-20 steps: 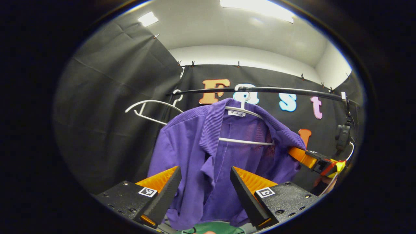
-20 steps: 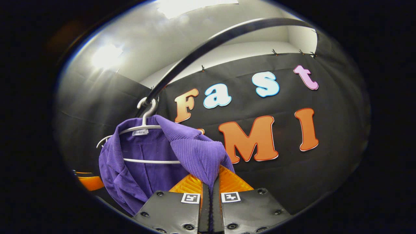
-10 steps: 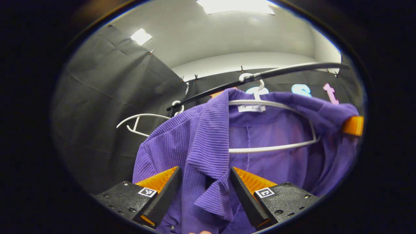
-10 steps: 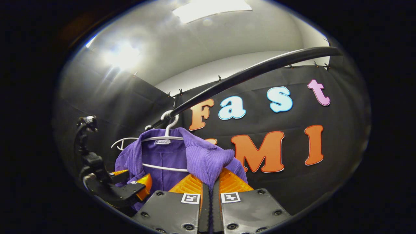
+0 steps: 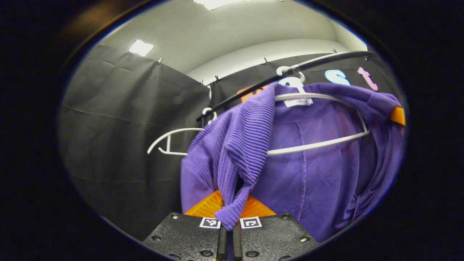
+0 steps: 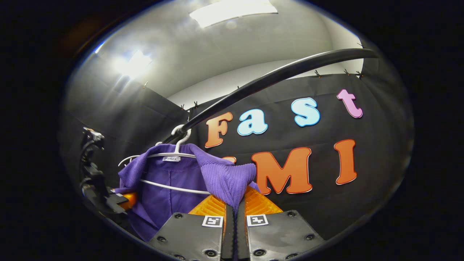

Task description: Grasp the clothes on the hanger with both hands and then place them into the laundry hamper below.

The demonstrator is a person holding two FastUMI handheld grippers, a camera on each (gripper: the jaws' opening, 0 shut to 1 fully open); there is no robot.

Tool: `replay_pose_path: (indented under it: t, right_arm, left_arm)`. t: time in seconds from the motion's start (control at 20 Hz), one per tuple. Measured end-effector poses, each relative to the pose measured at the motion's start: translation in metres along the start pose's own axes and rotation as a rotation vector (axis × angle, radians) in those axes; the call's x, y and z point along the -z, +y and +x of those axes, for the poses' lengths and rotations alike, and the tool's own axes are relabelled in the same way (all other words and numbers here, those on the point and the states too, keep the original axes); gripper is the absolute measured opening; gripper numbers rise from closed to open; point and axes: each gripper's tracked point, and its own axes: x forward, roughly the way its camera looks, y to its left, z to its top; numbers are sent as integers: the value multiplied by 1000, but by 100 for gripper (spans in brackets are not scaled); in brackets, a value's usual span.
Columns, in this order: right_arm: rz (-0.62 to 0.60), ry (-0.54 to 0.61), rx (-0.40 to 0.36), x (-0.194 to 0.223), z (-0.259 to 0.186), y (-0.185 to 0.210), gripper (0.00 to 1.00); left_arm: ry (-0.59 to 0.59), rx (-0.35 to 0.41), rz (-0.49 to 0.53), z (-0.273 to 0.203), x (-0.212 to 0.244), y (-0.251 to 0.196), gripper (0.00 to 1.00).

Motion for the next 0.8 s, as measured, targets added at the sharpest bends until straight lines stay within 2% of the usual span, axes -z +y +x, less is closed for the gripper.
replay_pose_path:
  t: [0.2,0.35,0.45,0.6,0.7,0.8]
  right_arm:
    - [-11,-82,69,-19,14,-21,11]
    - [-44,-98,102,-23,30,-31,10]
    - [-25,-107,95,-30,38,-34,10]
    - [-10,-90,61,-26,50,-27,10]
    - [1,-83,56,-25,51,-25,10]
    - [19,-75,55,-23,54,-28,10]
  left_arm:
    - [-28,-85,-140,9,-55,59,8]
    - [-40,-39,-234,36,-85,82,6]
    - [-50,-40,-231,60,-96,102,6]
    - [-35,-16,-228,97,-93,108,5]
    - [-47,38,-206,114,-86,107,6]
    - [-13,95,-224,124,-55,104,6]
